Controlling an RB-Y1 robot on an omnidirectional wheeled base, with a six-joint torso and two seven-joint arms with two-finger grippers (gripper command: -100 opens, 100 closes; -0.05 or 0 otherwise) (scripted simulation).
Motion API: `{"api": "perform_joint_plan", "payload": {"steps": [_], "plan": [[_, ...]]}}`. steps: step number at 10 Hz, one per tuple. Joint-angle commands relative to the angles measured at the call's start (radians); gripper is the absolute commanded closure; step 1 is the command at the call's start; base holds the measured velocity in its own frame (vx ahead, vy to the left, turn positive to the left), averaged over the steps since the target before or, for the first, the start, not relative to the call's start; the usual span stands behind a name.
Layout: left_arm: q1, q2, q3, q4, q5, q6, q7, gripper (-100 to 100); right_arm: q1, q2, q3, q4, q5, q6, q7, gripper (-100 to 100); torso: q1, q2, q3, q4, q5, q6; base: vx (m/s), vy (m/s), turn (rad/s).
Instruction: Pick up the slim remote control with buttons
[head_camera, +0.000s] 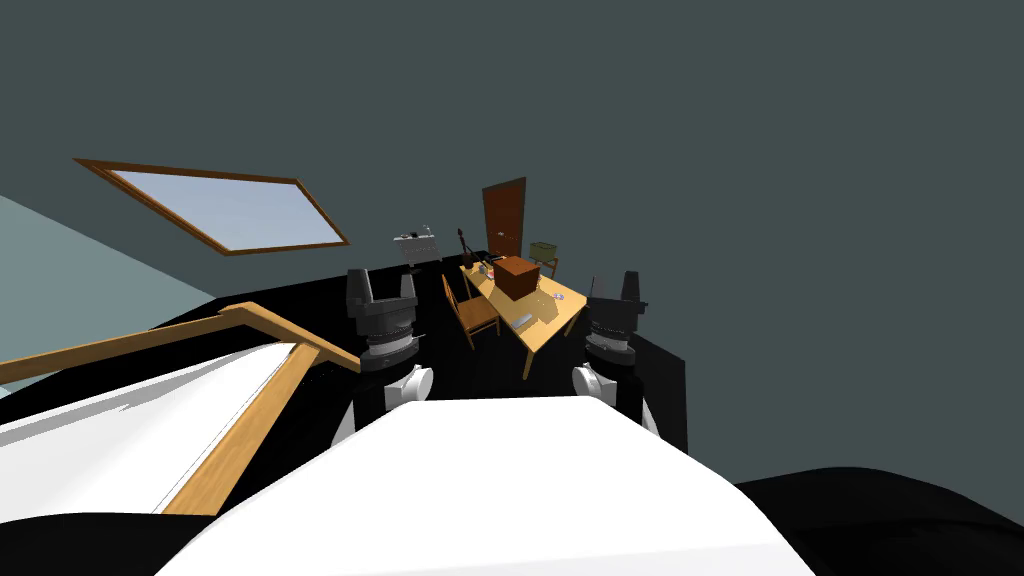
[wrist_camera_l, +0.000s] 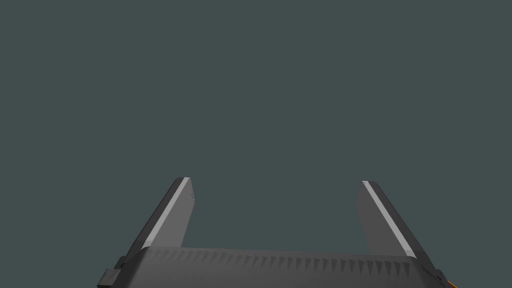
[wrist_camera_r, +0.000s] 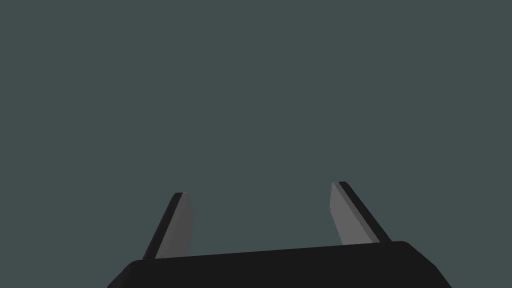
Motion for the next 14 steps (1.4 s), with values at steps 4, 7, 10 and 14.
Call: {"api": "perform_joint_plan", "payload": {"steps": [4, 7, 10, 14], "plan": [[0.0, 0.0, 0.0, 0.0, 0.0, 0.0, 0.0, 0, -0.044, -0.107, 0.031, 0.023, 0.087, -0.002, 0.023, -100, 0.001, 0.002, 0.001, 0.0, 0.0, 0.0, -0.022, 0.019, 0.023], [0.0, 0.0, 0.0, 0.0, 0.0, 0.0, 0.0, 0, -0.08, -0.162, 0.056, 0.044, 0.157, -0.003, 0.042, -100, 0.003, 0.002, 0.001, 0.001, 0.001, 0.0, -0.033, 0.04, 0.034], [0.0, 0.0, 0.0, 0.0, 0.0, 0.0, 0.0, 0, -0.122, -0.221, 0.087, 0.073, 0.244, -0.004, 0.066, -100, 0.003, 0.001, 0.001, 0.0, 0.001, 0.0, -0.017, 0.036, 0.038], [0.0, 0.0, 0.0, 0.0, 0.0, 0.0, 0.0, 0, -0.168, -0.285, 0.124, 0.11, 0.345, -0.006, 0.094, -100, 0.002, 0.0, 0.0, 0.0, 0.001, 0.0, -0.013, 0.034, 0.037]]}}
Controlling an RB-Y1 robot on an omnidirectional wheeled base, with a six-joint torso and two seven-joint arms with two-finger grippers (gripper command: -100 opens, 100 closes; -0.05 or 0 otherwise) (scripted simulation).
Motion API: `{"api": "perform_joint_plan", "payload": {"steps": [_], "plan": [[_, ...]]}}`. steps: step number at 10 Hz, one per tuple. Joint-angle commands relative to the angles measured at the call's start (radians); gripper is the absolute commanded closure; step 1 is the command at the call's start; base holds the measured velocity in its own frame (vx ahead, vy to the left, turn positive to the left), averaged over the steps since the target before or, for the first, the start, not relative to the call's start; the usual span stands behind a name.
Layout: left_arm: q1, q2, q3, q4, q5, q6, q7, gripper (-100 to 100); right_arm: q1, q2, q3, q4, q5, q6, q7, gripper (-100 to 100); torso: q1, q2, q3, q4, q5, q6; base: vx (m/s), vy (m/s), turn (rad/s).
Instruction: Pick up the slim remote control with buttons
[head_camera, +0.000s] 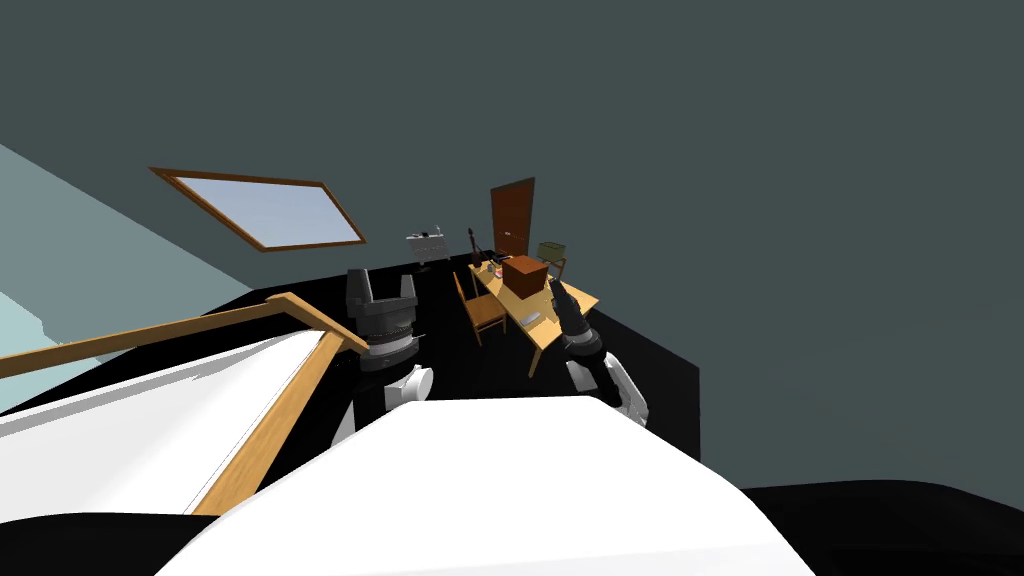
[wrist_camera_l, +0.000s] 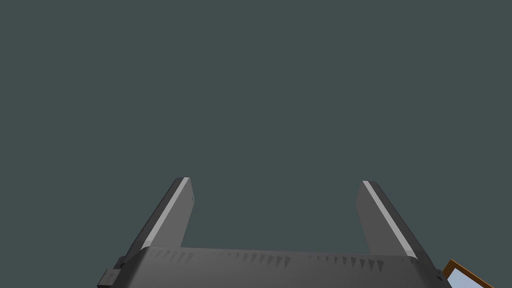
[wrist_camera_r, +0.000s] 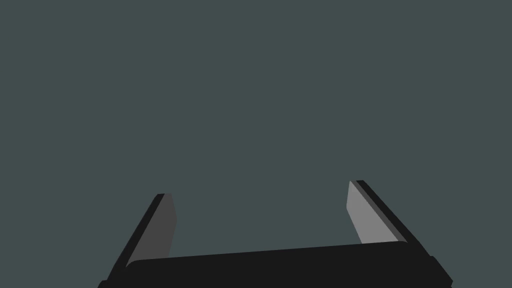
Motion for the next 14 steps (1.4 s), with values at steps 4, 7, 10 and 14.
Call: {"api": "perform_joint_plan", "payload": {"steps": [4, 7, 10, 14], "plan": [[0.0, 0.0, 0.0, 0.0, 0.0, 0.0, 0.0, 0, -0.052, -0.074, 0.042, 0.046, 0.123, 0.0, 0.032, -100, 0.001, 0.0, 0.0, 0.0, 0.0, 0.0, -0.008, 0.036, 0.04], [0.0, 0.0, 0.0, 0.0, 0.0, 0.0, 0.0, 0, -0.102, -0.145, 0.086, 0.102, 0.219, -0.002, 0.067, -100, 0.0, 0.0, 0.0, 0.0, 0.0, 0.0, -0.004, 0.045, 0.054], [0.0, 0.0, 0.0, 0.0, 0.0, 0.0, 0.0, 0, -0.126, -0.182, 0.108, 0.132, 0.303, -0.003, 0.085, -100, 0.001, -0.002, -0.001, 0.0, 0.0, 0.0, 0.014, 0.04, 0.044], [0.0, 0.0, 0.0, 0.0, 0.0, 0.0, 0.0, 0, -0.172, -0.256, 0.154, 0.2, 0.425, -0.006, 0.122, -100, 0.001, -0.002, -0.001, -0.001, 0.0, 0.0, 0.022, 0.043, 0.058]]}}
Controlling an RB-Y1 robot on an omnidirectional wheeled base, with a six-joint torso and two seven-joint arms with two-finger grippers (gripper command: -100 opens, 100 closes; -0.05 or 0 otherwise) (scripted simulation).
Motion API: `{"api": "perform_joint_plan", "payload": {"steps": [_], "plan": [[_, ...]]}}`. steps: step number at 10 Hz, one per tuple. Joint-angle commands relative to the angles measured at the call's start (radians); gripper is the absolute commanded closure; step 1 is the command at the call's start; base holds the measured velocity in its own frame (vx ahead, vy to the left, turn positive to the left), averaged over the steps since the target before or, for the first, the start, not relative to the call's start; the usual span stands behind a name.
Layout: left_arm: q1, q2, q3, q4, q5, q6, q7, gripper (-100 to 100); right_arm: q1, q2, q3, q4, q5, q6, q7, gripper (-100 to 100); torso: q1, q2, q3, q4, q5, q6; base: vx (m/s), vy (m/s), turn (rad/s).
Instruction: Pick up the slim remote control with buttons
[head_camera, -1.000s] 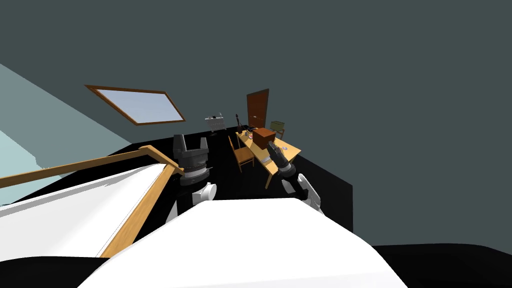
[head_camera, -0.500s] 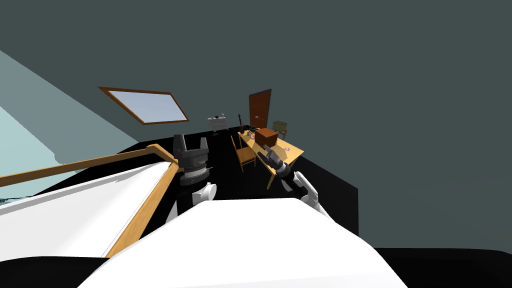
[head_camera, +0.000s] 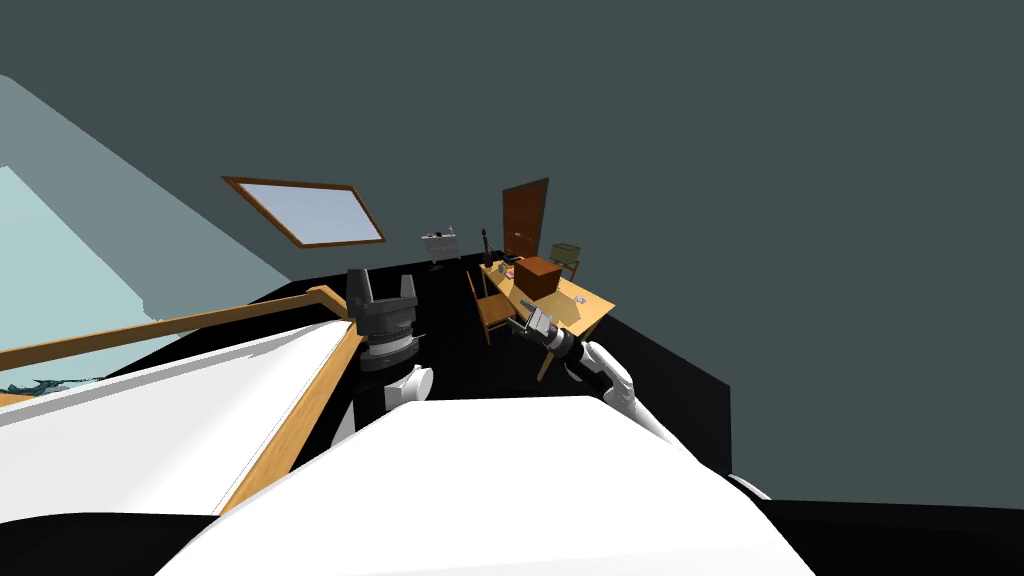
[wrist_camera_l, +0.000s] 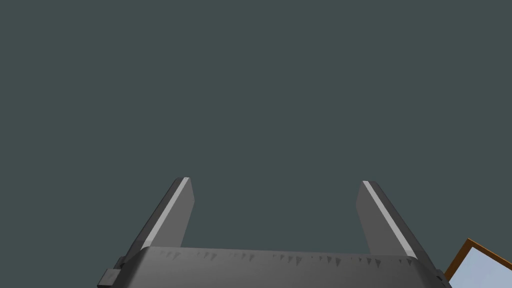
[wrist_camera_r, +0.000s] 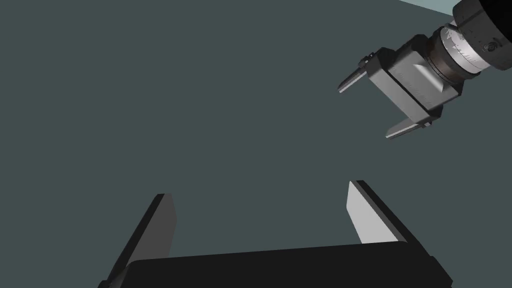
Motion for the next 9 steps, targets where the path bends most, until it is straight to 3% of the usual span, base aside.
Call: {"api": "perform_joint_plan", "payload": {"steps": [1, 3, 6, 9], "plan": [[0.0, 0.0, 0.0, 0.0, 0.0, 0.0, 0.0, 0, -0.027, -0.04, 0.025, 0.05, 0.05, -0.007, 0.024, -100, 0.0, 0.0, 0.0, 0.0, 0.0, 0.0, 0.035, 0.049, 0.082], [0.0, 0.0, 0.0, 0.0, 0.0, 0.0, 0.0, 0, -0.027, -0.04, 0.025, 0.051, 0.088, -0.007, 0.024, -100, 0.0, -0.001, 0.0, 0.0, 0.0, 0.0, 0.026, 0.026, 0.013], [0.0, 0.0, 0.0, 0.0, 0.0, 0.0, 0.0, 0, -0.063, -0.114, 0.072, 0.132, 0.184, -0.009, 0.061, -100, 0.0, -0.001, 0.0, 0.0, 0.0, 0.0, 0.046, 0.039, 0.071], [0.0, 0.0, 0.0, 0.0, 0.0, 0.0, 0.0, 0, -0.078, -0.151, 0.096, 0.175, 0.273, -0.011, 0.079, -100, 0.0, -0.003, -0.002, -0.001, 0.0, 0.0, 0.065, 0.041, 0.062]]}}
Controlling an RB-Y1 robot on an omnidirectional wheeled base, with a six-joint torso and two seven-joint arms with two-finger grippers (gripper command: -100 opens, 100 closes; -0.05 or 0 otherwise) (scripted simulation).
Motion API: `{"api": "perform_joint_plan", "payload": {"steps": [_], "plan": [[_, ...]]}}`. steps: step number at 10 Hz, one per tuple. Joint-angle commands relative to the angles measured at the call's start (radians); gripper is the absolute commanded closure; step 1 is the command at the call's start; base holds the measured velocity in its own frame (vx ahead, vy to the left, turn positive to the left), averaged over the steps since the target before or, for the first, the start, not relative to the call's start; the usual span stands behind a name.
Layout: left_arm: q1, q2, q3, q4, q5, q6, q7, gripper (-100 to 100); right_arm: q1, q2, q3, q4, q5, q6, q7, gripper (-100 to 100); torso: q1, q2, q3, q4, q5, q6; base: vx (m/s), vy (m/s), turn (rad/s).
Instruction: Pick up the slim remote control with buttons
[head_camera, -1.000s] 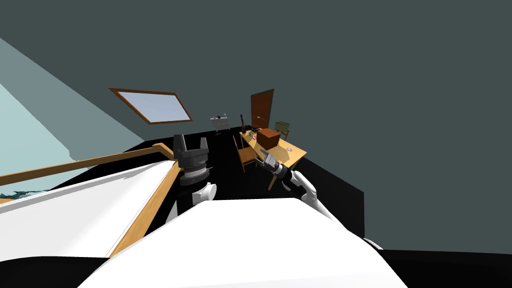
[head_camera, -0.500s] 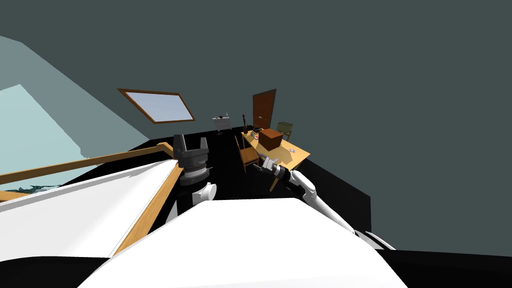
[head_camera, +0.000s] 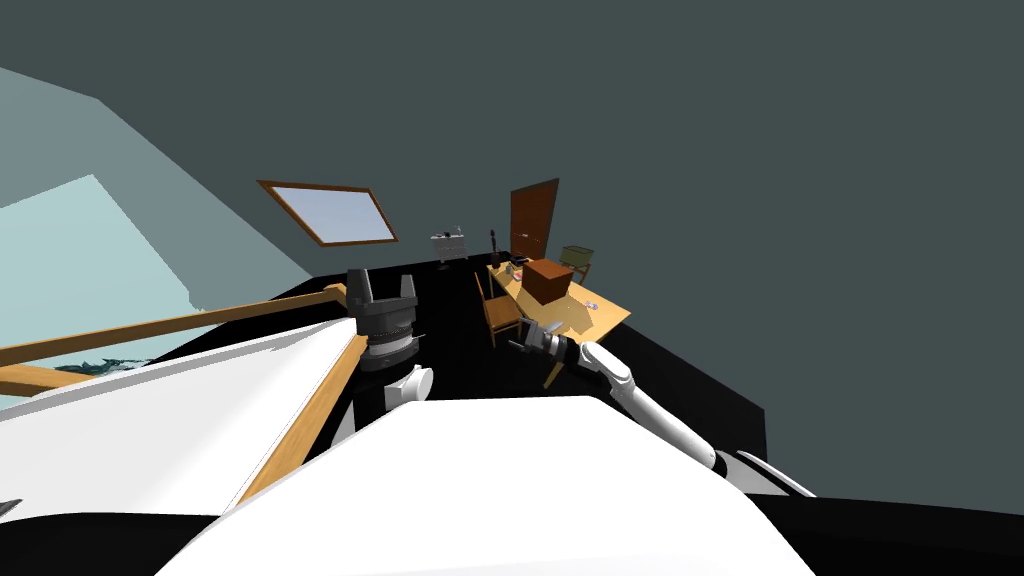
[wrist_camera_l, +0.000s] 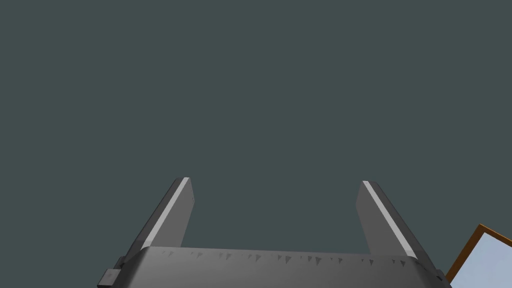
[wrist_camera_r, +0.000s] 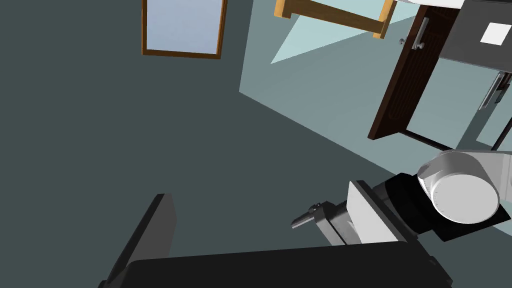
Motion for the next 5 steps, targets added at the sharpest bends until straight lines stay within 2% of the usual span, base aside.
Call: {"api": "perform_joint_plan", "payload": {"steps": [1, 2, 3, 4, 5], "plan": [[0.0, 0.0, 0.0, 0.0, 0.0, 0.0, 0.0, 0, -0.019, -0.034, 0.027, 0.05, 0.05, -0.009, 0.028, -100, 0.0, 0.0, 0.0, 0.0, 0.0, 0.0, 0.07, 0.052, 0.081], [0.0, 0.0, 0.0, 0.0, 0.0, 0.0, 0.0, 0, -0.019, -0.034, 0.027, 0.07, 0.076, -0.009, 0.028, -100, 0.0, 0.0, 0.0, 0.0, 0.0, 0.0, 0.06, 0.03, 0.051], [0.0, 0.0, 0.0, 0.0, 0.0, 0.0, 0.0, 0, -0.03, -0.07, 0.05, 0.111, 0.106, -0.011, 0.046, -100, -0.001, 0.0, 0.0, 0.0, 0.0, 0.0, 0.092, 0.034, 0.069], [0.0, 0.0, 0.0, 0.0, 0.0, 0.0, 0.0, 0, -0.03, -0.07, 0.05, 0.117, 0.133, -0.011, 0.046, -100, -0.001, -0.001, -0.001, 0.0, 0.0, 0.0, 0.08, 0.029, 0.05], [0.0, 0.0, 0.0, 0.0, 0.0, 0.0, 0.0, 0, -0.039, -0.105, 0.072, 0.163, 0.164, -0.012, 0.063, -100, -0.001, -0.001, -0.001, 0.0, 0.0, 0.0, 0.09, 0.03, 0.081]]}}
